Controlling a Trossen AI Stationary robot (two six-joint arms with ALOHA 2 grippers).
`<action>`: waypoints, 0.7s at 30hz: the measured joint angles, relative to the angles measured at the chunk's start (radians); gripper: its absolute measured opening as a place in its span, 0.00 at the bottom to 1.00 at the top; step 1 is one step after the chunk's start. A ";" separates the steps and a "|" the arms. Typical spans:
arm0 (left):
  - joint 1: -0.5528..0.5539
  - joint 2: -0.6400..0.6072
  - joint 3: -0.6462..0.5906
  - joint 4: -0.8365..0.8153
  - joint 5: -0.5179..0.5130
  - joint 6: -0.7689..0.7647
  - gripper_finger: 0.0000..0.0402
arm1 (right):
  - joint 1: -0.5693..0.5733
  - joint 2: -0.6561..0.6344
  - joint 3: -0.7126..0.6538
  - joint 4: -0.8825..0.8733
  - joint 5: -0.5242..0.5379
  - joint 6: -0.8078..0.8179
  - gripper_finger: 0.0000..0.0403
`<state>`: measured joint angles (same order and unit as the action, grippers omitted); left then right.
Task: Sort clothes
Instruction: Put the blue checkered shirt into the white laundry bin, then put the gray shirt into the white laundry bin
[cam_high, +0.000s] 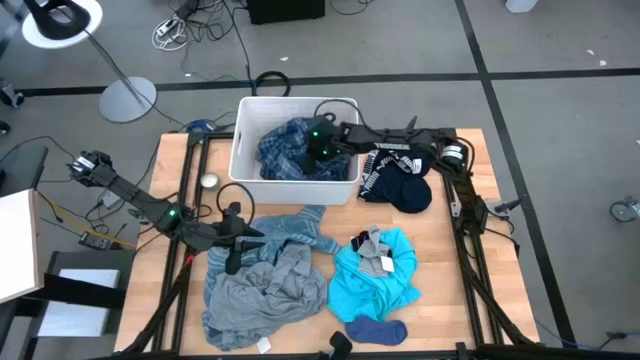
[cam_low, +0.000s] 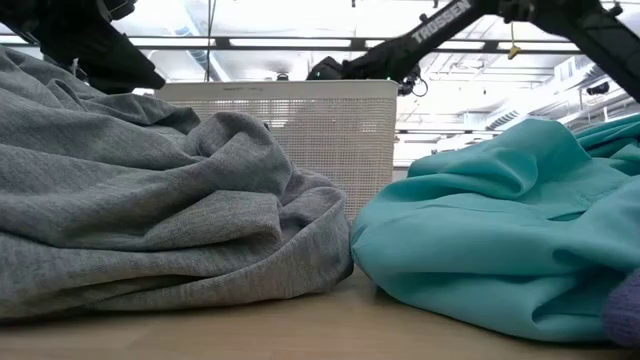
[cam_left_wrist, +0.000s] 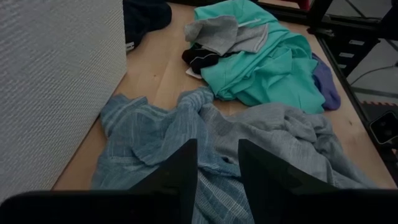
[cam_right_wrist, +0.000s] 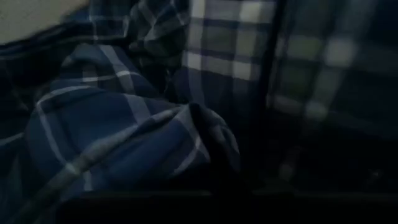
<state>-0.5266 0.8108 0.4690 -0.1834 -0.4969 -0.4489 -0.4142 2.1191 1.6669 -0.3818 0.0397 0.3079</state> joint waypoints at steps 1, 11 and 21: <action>0.000 0.000 0.000 -0.002 0.000 -0.001 0.30 | -0.003 0.006 0.001 0.008 -0.002 -0.001 0.02; 0.000 0.000 0.000 -0.005 0.000 -0.007 0.30 | -0.014 -0.114 0.000 0.000 -0.015 -0.018 0.19; 0.000 0.000 0.000 0.000 0.013 -0.048 0.30 | 0.046 -0.365 0.001 -0.126 -0.046 -0.124 0.38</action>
<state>-0.5266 0.8112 0.4690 -0.1835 -0.4840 -0.4967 -0.3686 1.7538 1.6680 -0.5082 -0.0063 0.1842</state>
